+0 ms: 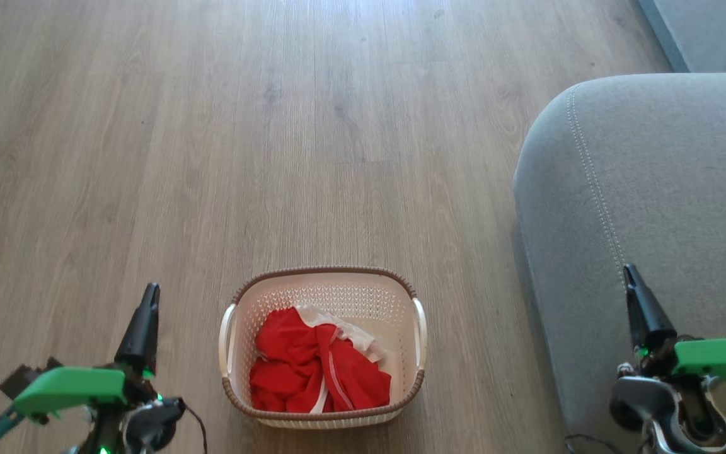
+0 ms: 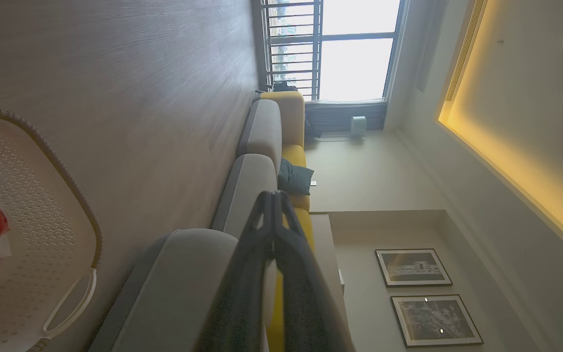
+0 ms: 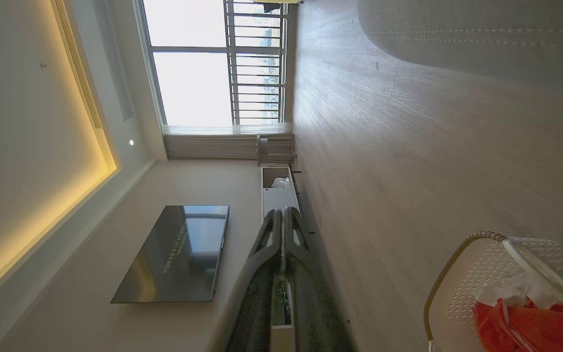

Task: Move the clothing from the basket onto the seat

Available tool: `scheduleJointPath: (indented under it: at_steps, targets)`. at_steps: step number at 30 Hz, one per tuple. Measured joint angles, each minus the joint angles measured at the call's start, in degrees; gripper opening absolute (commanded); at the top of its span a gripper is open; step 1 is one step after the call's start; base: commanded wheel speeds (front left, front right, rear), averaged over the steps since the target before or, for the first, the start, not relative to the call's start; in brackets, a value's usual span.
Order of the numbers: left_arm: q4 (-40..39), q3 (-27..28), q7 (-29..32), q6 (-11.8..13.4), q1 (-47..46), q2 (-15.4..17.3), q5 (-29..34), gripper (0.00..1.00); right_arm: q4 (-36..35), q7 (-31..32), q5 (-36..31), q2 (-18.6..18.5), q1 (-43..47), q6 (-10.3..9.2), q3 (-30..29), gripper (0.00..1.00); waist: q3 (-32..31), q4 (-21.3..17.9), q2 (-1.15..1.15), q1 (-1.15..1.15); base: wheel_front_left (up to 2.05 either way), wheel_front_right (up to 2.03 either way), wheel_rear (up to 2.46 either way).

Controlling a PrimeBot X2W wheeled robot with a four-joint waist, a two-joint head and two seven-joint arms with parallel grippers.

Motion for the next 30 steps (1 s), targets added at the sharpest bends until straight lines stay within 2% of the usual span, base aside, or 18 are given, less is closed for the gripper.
scheduleJointPath:
  at_steps: [1,6,14,30]
  targets:
    - [0.4,-0.1,0.0,0.1,0.1,0.0,0.0,1.0,0.5,0.0,0.0,0.0,0.0,0.02,0.1,1.0,0.0,0.0,0.0,0.0,0.0,0.0,0.0]
    - [3.6,-0.7,0.0,0.2,2.6,-0.4,0.0,1.0,3.9,0.0,0.1,0.7,2.0,0.01,0.4,1.0,0.0,0.0,0.0,0.0,0.0,0.0,0.0]
    - [3.2,-0.5,-1.4,0.2,3.5,-0.4,0.0,1.0,3.8,-1.2,-0.5,0.7,2.9,0.01,0.4,1.0,0.2,-0.1,0.0,0.0,0.0,0.0,0.0]
    - [0.6,1.3,-4.0,0.1,3.2,-0.4,6.2,1.0,0.9,-3.8,-11.0,0.7,2.0,0.01,-1.1,1.0,0.2,-0.3,0.0,0.0,0.0,0.0,0.0]
